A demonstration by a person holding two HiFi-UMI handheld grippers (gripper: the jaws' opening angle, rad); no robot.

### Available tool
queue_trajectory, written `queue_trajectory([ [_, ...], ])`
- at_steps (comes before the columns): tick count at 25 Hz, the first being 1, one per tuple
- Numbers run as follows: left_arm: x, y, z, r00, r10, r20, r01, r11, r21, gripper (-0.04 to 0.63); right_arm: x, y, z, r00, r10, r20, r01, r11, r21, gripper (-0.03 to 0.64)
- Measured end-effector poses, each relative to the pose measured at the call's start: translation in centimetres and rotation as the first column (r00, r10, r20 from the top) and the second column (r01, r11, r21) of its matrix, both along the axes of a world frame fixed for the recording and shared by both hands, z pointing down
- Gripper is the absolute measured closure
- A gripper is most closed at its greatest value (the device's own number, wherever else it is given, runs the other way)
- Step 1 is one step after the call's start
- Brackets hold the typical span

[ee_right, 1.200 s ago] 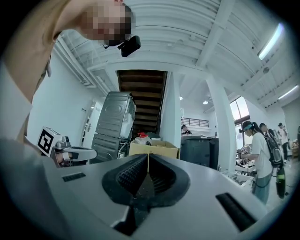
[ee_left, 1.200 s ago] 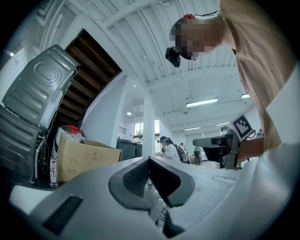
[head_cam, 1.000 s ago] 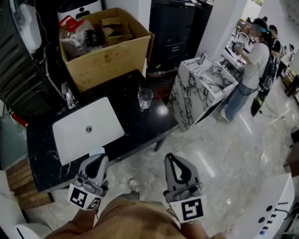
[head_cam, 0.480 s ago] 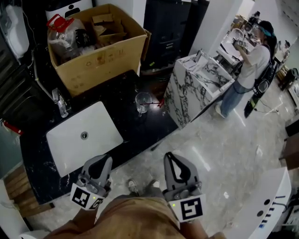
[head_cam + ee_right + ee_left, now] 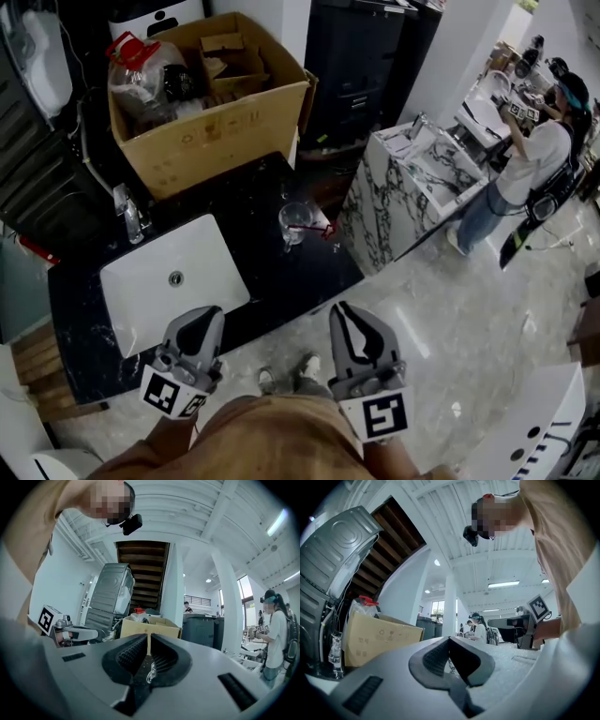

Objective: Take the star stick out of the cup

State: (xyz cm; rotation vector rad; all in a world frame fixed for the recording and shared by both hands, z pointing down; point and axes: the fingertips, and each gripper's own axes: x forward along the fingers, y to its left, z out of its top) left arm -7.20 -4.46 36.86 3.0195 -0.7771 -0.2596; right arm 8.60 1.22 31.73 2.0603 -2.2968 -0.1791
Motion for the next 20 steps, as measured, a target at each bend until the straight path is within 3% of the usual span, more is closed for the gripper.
queue_trajectory([
  [18,1.5,-1.4,-0.3,0.996,-0.089,0.027,0.089,0.996,0.010,0.594,2.2,-3.4,0.9,0.996,-0.086,0.013,0.086,0.996,0.003,0.609],
  [20,1.3,-1.4,-0.1,0.995,-0.099,0.032,0.099,0.995,0.006,0.594,2.3,-3.8,1.5,0.995,-0.095,0.016,0.095,0.995,-0.011,0.553],
])
